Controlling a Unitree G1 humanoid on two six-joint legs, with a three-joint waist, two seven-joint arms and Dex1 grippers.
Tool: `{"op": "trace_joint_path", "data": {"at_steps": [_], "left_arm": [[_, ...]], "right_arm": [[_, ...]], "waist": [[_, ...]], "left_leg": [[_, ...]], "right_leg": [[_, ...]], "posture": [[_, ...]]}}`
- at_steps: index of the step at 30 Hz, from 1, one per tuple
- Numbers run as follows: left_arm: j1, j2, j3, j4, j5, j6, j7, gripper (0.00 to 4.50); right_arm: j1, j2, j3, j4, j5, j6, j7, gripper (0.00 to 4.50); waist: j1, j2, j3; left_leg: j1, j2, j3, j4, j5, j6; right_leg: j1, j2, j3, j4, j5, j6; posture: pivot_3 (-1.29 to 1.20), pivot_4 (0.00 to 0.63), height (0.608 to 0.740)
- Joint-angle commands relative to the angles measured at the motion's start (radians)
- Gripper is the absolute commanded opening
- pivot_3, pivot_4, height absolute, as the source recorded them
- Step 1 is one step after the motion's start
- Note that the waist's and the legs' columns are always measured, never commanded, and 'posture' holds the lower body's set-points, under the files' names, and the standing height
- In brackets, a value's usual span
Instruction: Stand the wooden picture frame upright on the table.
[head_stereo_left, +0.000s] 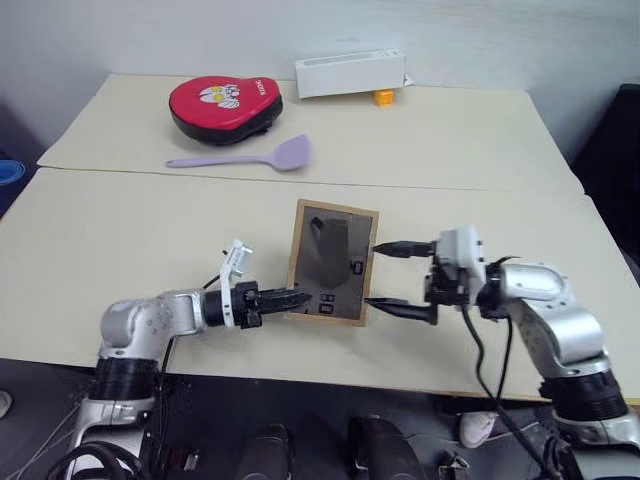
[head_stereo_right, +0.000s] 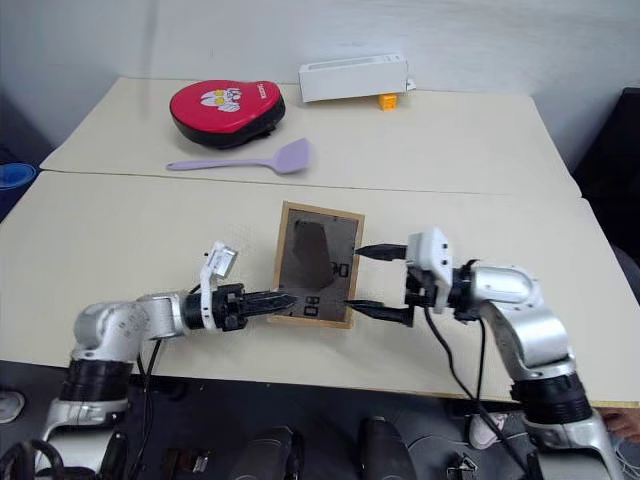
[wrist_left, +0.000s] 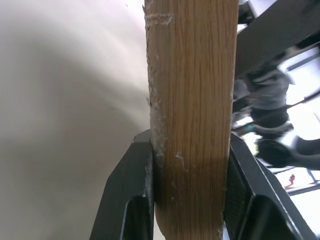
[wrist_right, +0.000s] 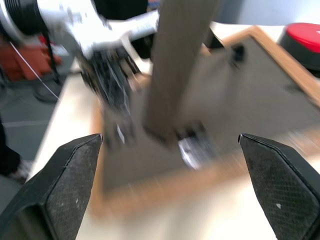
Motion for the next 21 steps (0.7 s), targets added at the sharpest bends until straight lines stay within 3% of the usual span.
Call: {"op": "trace_joint_path", "data": {"at_steps": [1,3,5,7,10,20,21], "left_arm": [[-0.079,0.032,0.061,0.101,-0.124,0.245,0.053,1.25],[-0.098,0.087,0.013,0.154,-0.196,0.267,0.08,1.25],[-0.107,0.138,-0.05,0.2,-0.279,0.267,0.104,1.25],[-0.124,0.154,-0.082,0.237,-0.33,0.267,0.145,1.25],[-0.162,0.149,-0.105,0.314,-0.433,0.267,0.21,1.25],[-0.197,0.201,-0.217,0.365,-0.745,0.267,0.389,1.25],[-0.196,0.209,-0.232,0.361,-0.766,0.267,0.403,1.25]], "right_arm": [[-0.023,-0.016,-0.074,0.056,-0.082,-0.265,0.001,4.49],[-0.038,-0.023,-0.072,0.109,-0.127,-0.403,0.024,4.49],[-0.085,-0.027,-0.025,0.228,-0.246,-0.678,0.037,4.49],[-0.151,-0.005,0.019,0.354,-0.379,-0.911,-0.018,4.49],[-0.221,0.033,0.082,0.504,-0.543,-1.11,-0.118,4.49],[-0.301,0.091,0.172,0.746,-0.801,-1.268,-0.43,4.49],[-0.309,0.096,0.169,0.753,-0.82,-1.277,-0.468,4.3]], "waist": [[-0.001,0.0,0.0],[-0.008,0.0,0.0],[-0.017,0.0,0.0],[-0.024,0.0,0.0],[-0.026,0.0,0.0],[-0.027,0.0,0.0],[-0.027,0.0,0.0]], "left_leg": [[0.0,0.0,0.0,0.0,0.0,0.0],[0.0,0.0,0.001,0.0,0.0,0.0],[0.0,0.0,0.001,-0.001,0.0,-0.001],[0.001,0.0,0.001,-0.001,0.001,-0.002],[0.001,0.0,0.001,0.0,0.001,-0.003],[0.0,0.0,0.001,0.001,0.002,-0.004],[0.0,0.0,0.0,0.001,0.002,-0.004]], "right_leg": [[0.0,0.0,0.0,0.0,0.0,0.0],[0.0,0.001,0.0,0.002,0.0,0.0],[-0.001,0.001,0.001,0.004,0.0,0.0],[-0.001,0.001,0.001,0.003,0.0,0.0],[-0.002,0.001,0.001,0.003,0.0,0.0],[-0.002,0.001,0.001,0.005,0.0,0.0],[-0.002,0.001,0.001,0.005,0.0,0.0]], "posture": [[0.0,0.15,0.74],[0.0,0.15,0.74],[0.0,0.15,0.74],[0.0,0.15,0.74],[0.0,0.15,0.74],[0.0,0.15,0.74],[0.0,0.15,0.74]]}}
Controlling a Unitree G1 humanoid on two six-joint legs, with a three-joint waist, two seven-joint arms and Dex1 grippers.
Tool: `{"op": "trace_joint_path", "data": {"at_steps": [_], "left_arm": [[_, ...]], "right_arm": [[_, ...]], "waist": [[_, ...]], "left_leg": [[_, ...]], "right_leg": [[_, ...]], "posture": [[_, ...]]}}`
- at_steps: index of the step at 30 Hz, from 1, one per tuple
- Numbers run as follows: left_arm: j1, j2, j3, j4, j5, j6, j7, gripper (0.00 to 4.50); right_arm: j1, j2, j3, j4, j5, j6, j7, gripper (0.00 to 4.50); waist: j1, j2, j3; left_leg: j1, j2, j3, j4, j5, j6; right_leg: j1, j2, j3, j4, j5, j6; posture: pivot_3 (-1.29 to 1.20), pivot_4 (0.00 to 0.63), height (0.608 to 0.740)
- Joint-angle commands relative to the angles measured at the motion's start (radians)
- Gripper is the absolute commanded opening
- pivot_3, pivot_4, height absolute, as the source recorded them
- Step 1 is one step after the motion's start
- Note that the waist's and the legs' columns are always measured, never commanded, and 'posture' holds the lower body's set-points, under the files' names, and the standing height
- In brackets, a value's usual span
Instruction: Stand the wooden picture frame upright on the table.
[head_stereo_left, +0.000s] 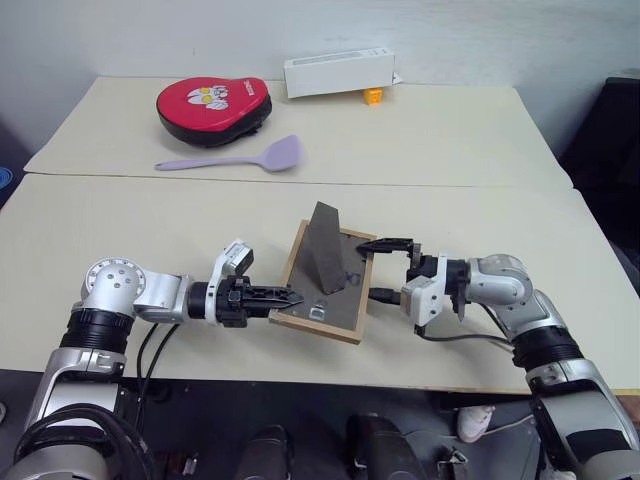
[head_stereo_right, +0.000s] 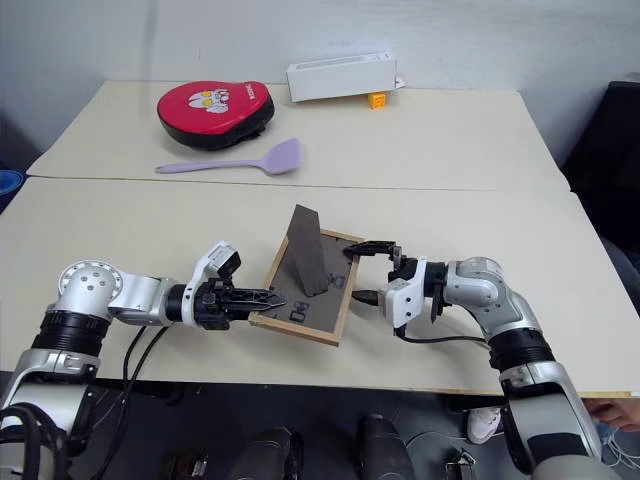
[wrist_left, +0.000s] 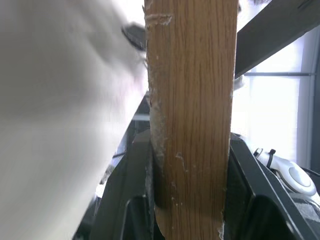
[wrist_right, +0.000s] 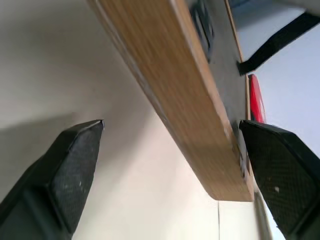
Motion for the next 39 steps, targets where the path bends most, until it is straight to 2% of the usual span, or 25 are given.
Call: {"op": "trace_joint_path", "data": {"at_steps": [1,3,6,9,13,15,18,21,23,26,27,29,30,33,36,39], "left_arm": [[-0.01,0.024,-0.02,-0.018,-0.128,0.001,0.042,1.25],[-0.007,0.03,-0.029,-0.015,-0.167,0.001,0.074,1.25],[-0.006,0.028,-0.024,0.005,-0.21,0.001,0.121,1.25],[-0.011,0.014,-0.015,0.04,-0.253,-0.013,0.179,1.25],[0.001,-0.02,0.011,0.032,-0.35,-0.127,0.325,1.25],[0.022,-0.034,0.046,-0.034,-0.364,-0.202,0.404,1.25],[0.05,0.021,0.06,-0.138,-0.39,-0.185,0.404,2.24],[0.114,0.087,0.198,-0.24,-0.193,-0.307,0.305,3.13],[0.152,0.141,0.274,-0.239,-0.033,-0.419,0.172,3.13],[0.22,0.234,0.299,-0.246,0.24,-0.633,-0.086,3.13],[0.256,0.252,0.304,-0.26,0.354,-0.77,-0.178,3.13],[0.304,0.236,0.328,-0.282,0.525,-1.006,-0.282,3.13],[0.34,0.229,0.327,-0.311,0.615,-1.125,-0.329,3.13],[0.418,0.19,0.312,-0.419,0.733,-1.281,-0.445,3.7],[0.464,0.12,0.31,-0.504,0.781,-1.344,-0.463,4.5],[0.496,0.061,0.287,-0.559,0.833,-1.388,-0.476,4.5]], "right_arm": [[-0.033,0.013,0.002,0.027,-0.068,-0.03,-0.138,4.1],[-0.041,0.007,0.001,0.035,-0.094,-0.046,-0.196,3.55],[-0.046,-0.011,0.002,0.033,-0.132,-0.071,-0.269,2.46],[-0.049,-0.022,0.003,0.036,-0.162,-0.085,-0.339,1.72],[-0.05,-0.032,0.016,0.036,-0.193,-0.099,-0.404,1.58],[-0.044,-0.029,0.015,0.033,-0.178,-0.094,-0.428,1.58],[-0.041,-0.033,0.032,0.034,-0.173,-0.089,-0.439,1.54],[-0.033,-0.04,0.038,0.023,-0.157,-0.101,-0.453,1.28],[-0.023,-0.046,0.051,0.021,-0.108,-0.101,-0.435,1.28],[-0.001,-0.047,0.065,0.016,0.011,-0.076,-0.388,1.28],[0.016,-0.04,0.071,0.008,0.1,-0.033,-0.34,1.28],[0.052,-0.016,0.06,-0.022,0.286,0.088,-0.249,1.28],[0.091,0.007,0.043,-0.082,0.451,0.263,-0.157,1.28],[0.165,0.03,-0.009,-0.24,0.762,0.661,-0.019,1.28],[0.191,0.031,-0.061,-0.297,0.895,0.939,0.021,1.28],[0.176,0.059,-0.106,-0.254,0.935,1.102,0.014,1.28]], "waist": [[0.0,0.0,0.0],[-0.001,0.0,0.0],[-0.001,0.0,0.0],[-0.001,0.0,0.0],[0.0,0.0,0.0],[0.001,0.0,0.0],[-0.002,0.0,0.0],[-0.015,0.0,0.0],[-0.02,0.0,0.0],[-0.023,0.001,0.001],[-0.023,0.001,0.001],[-0.018,0.001,0.001],[-0.012,0.001,0.001],[0.003,0.002,0.001],[0.014,0.003,0.002],[0.013,0.003,0.002]], "left_leg": [[0.0,0.0,0.0,0.0,0.0,0.0],[0.0,0.0,0.0,0.0,0.0,-0.001],[0.0,0.0,0.0,0.0,0.0,-0.001],[0.0,0.0,0.0,0.0,0.001,-0.001],[0.0,0.0,0.0,0.0,0.001,-0.001],[0.0,-0.001,0.0,0.0,0.001,0.0],[0.0,0.0,0.0,0.0,0.001,-0.001],[0.001,0.0,0.0,-0.002,0.001,-0.002],[0.002,0.0,0.0,-0.003,0.002,-0.002],[0.002,0.001,-0.001,-0.003,0.002,-0.003],[0.002,0.001,0.0,-0.004,0.002,-0.003],[0.002,0.001,0.0,-0.004,0.002,-0.003],[0.002,0.001,-0.001,-0.004,0.002,-0.003],[0.001,0.001,-0.002,-0.003,0.001,-0.002],[0.0,0.001,-0.002,-0.002,0.0,0.001],[0.001,0.001,-0.002,-0.002,-0.001,0.002]], "right_leg": [[0.0,0.0,0.0,0.0,0.0,0.0],[0.0,0.0,0.0,0.0,0.0,0.0],[0.0,0.0,0.0,0.0,0.0,0.0],[0.0,0.001,0.0,0.001,0.0,0.0],[0.0,0.001,0.0,0.001,0.0,0.0],[0.0,0.0,0.0,0.0,0.0,0.0],[0.0,0.001,0.0,-0.001,0.0,0.0],[-0.001,0.002,0.002,0.0,0.0,0.0],[-0.001,0.003,0.003,-0.001,0.0,-0.001],[-0.001,0.005,0.002,-0.001,-0.001,-0.002],[-0.001,0.004,0.002,-0.001,-0.001,-0.002],[0.0,0.004,0.002,-0.003,-0.001,-0.002],[0.0,0.004,0.001,-0.003,-0.001,-0.002],[0.001,0.002,0.001,-0.004,-0.001,-0.002],[0.001,-0.001,0.0,-0.004,-0.001,-0.001],[0.001,-0.001,0.0,-0.004,-0.001,-0.001]], "posture": [[0.0,0.15,0.74],[0.0,0.15,0.74],[0.0,0.15,0.74],[0.0,0.15,0.74],[0.0,0.15,0.74],[0.0,0.15,0.74],[0.0,0.15,0.74],[0.0,0.15,0.74],[0.0,0.15,0.74],[0.0,0.15,0.74],[0.0,0.15,0.74],[0.0,0.15,0.74],[0.0,0.15,0.74],[0.0,0.15,0.74],[0.0,0.15,0.74],[0.0,0.15,0.74]]}}
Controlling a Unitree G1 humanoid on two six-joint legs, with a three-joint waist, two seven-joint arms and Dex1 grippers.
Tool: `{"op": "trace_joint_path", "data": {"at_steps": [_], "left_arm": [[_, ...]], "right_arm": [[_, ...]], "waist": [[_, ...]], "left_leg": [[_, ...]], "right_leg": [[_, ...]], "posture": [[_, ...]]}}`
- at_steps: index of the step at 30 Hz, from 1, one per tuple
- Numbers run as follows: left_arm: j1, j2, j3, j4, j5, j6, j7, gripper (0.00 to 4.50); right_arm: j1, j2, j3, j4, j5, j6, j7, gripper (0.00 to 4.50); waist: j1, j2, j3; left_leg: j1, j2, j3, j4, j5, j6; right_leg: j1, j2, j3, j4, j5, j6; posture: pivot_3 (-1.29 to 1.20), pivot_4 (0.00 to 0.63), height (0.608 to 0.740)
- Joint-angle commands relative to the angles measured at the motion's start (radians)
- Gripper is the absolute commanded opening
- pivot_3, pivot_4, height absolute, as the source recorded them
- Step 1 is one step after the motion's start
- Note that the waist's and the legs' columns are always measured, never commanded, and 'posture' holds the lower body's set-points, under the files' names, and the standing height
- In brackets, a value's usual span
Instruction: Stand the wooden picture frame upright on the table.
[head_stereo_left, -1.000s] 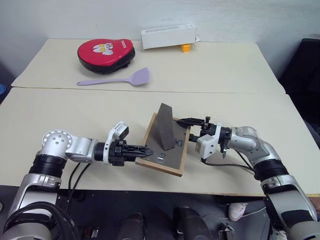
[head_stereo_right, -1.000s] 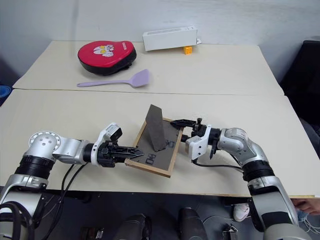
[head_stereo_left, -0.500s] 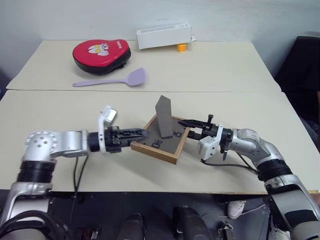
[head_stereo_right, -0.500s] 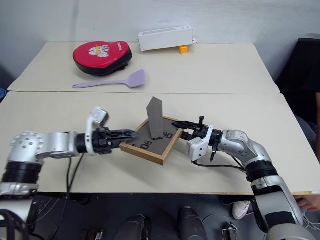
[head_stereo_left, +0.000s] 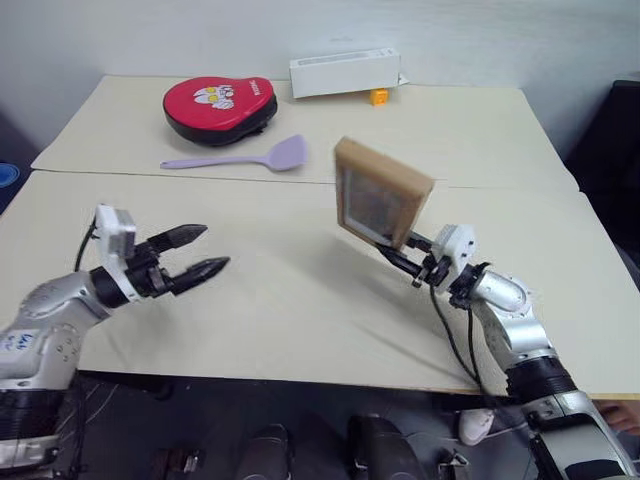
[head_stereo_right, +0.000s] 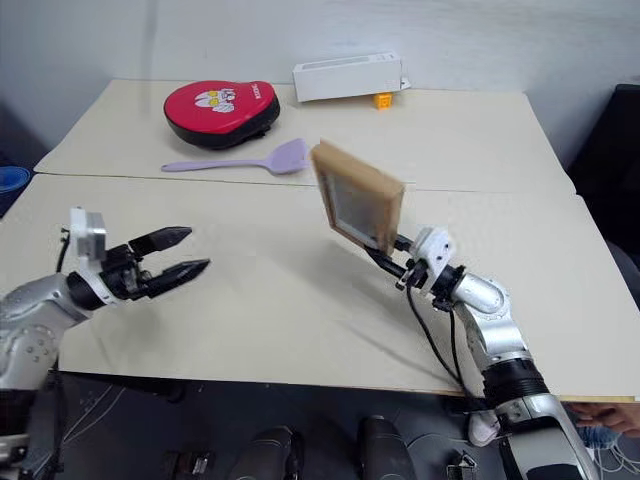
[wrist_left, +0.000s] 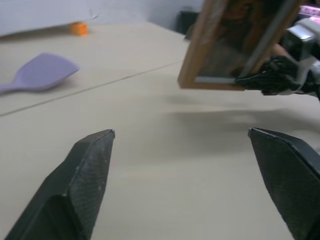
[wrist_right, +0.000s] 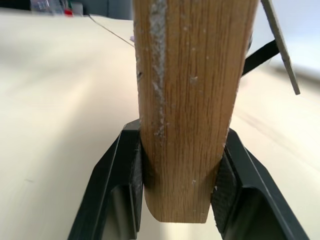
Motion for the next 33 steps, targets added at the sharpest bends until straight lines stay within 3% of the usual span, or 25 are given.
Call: {"op": "trace_joint_path", "data": {"at_steps": [1,8,15,22,25,28,33], "left_arm": [[0.021,-0.046,-0.009,-0.084,0.05,-0.061,-0.026,4.5],[0.03,-0.079,-0.039,-0.111,0.107,-0.076,-0.088,4.5],[0.027,-0.085,-0.039,-0.114,0.13,-0.06,-0.101,4.5],[0.016,-0.087,-0.033,-0.081,0.156,-0.064,-0.12,4.5],[0.022,-0.085,-0.03,-0.069,0.17,-0.067,-0.128,4.5],[0.044,-0.071,-0.016,-0.049,0.193,-0.083,-0.138,4.5],[0.146,-0.016,0.034,-0.003,0.309,-0.193,-0.137,4.5]], "right_arm": [[-0.027,0.034,-0.088,0.01,0.092,0.206,-0.011,1.28],[-0.067,0.088,-0.126,0.184,0.005,0.271,0.015,1.28],[-0.055,0.091,-0.16,0.216,-0.033,0.332,-0.008,1.28],[-0.017,0.055,-0.189,0.13,-0.054,0.343,0.04,3.68],[0.023,0.023,-0.191,0.081,-0.085,0.323,0.06,4.49],[0.093,-0.038,-0.201,-0.01,-0.1,0.283,0.126,4.49],[0.252,-0.195,-0.244,-0.137,-0.19,-0.126,0.321,4.49]], "waist": [[-0.001,0.0,0.0],[-0.015,0.001,0.0],[-0.013,0.001,0.0],[-0.007,0.001,-0.001],[-0.004,0.001,-0.001],[0.006,0.001,-0.001],[0.012,0.003,0.0]], "left_leg": [[0.0,0.0,0.0,-0.001,0.0,0.0],[0.001,0.0,0.001,-0.001,0.0,0.0],[0.002,0.0,0.001,-0.001,0.0,0.0],[0.001,0.0,0.001,-0.001,-0.001,0.001],[0.001,-0.001,0.001,-0.001,-0.001,0.001],[0.001,-0.001,0.001,-0.001,-0.001,0.002],[0.0,-0.001,0.001,-0.004,-0.002,0.002]], "right_leg": [[0.0,0.0,0.0,0.0,0.0,0.0],[-0.001,0.001,0.001,0.001,0.0,0.0],[0.0,0.001,0.001,0.002,0.0,0.0],[0.0,0.0,0.0,0.001,0.0,0.0],[0.001,0.0,0.0,0.0,0.0,0.0],[0.001,0.0,0.0,-0.001,0.0,0.0],[0.0,0.0,0.001,-0.004,0.0,0.0]], "posture": [[0.0,0.15,0.74],[0.0,0.15,0.74],[0.0,0.15,0.74],[0.0,0.15,0.74],[0.0,0.15,0.74],[0.0,0.15,0.74],[0.0,0.15,0.74]]}}
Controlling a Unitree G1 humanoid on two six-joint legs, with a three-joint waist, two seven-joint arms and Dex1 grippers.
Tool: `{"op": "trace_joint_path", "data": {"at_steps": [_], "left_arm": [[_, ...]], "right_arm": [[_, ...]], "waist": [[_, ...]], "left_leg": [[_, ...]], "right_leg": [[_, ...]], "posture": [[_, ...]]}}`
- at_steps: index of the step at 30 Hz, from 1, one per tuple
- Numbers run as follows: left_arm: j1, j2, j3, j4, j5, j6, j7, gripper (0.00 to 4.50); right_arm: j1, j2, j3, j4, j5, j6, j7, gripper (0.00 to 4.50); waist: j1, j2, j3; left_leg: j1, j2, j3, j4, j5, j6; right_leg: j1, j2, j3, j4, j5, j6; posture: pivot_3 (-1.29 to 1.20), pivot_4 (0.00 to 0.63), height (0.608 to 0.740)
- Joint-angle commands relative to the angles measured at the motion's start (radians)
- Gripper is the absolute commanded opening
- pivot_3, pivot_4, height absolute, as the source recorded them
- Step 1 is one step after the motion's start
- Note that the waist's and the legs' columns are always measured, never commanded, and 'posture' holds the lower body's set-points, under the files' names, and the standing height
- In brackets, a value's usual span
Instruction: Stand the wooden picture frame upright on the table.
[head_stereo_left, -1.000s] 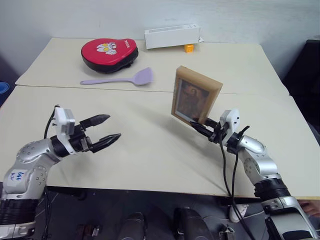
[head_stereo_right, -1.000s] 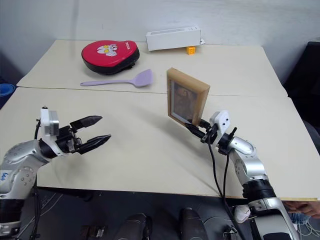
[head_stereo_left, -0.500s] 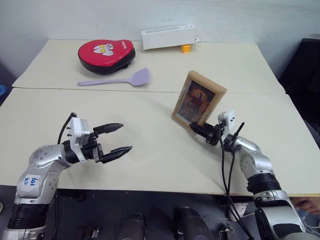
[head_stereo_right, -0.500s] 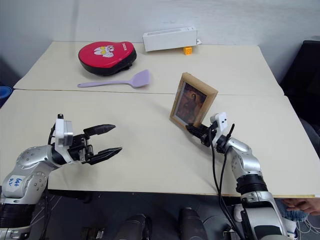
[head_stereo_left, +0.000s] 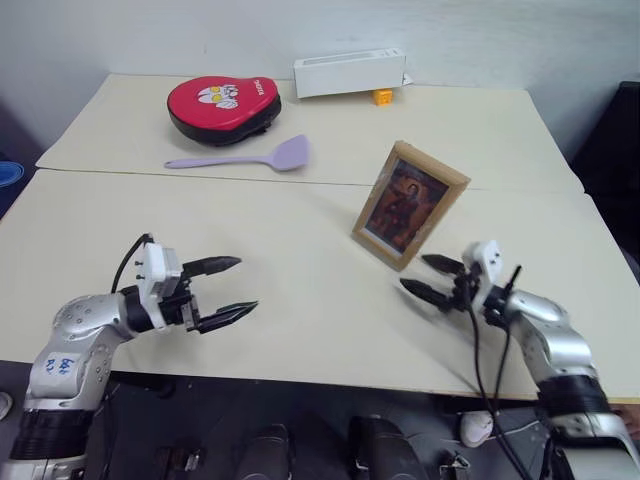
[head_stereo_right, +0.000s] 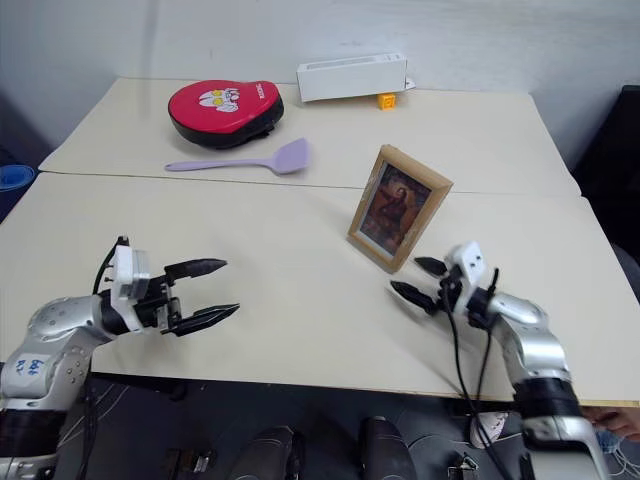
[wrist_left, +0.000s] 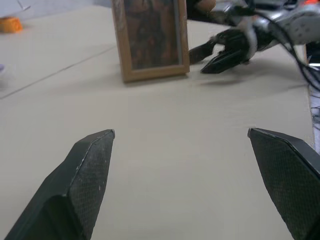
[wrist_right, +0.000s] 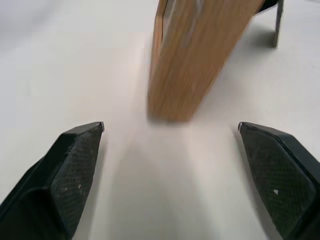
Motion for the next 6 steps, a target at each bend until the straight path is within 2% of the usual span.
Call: {"op": "trace_joint_path", "data": {"at_steps": [1,6], "left_arm": [[0.068,0.043,0.058,0.014,0.089,-0.088,0.012,4.5],[0.166,0.052,0.132,0.057,0.16,-0.196,0.048,4.5]], "right_arm": [[0.067,-0.099,-0.042,-0.089,-0.051,-0.281,0.147,4.49],[0.192,-0.167,-0.105,-0.099,-0.024,-0.459,0.232,4.49]], "waist": [[-0.004,0.0,0.0],[-0.01,0.0,0.0]], "left_leg": [[0.0,0.0,0.0,0.0,0.0,0.0],[0.004,0.001,0.001,-0.004,-0.002,0.004]], "right_leg": [[0.0,0.0,0.0,0.0,0.0,0.0],[0.002,0.0,0.001,-0.001,0.0,0.0]], "posture": [[0.0,0.15,0.74],[0.0,0.15,0.74]]}}
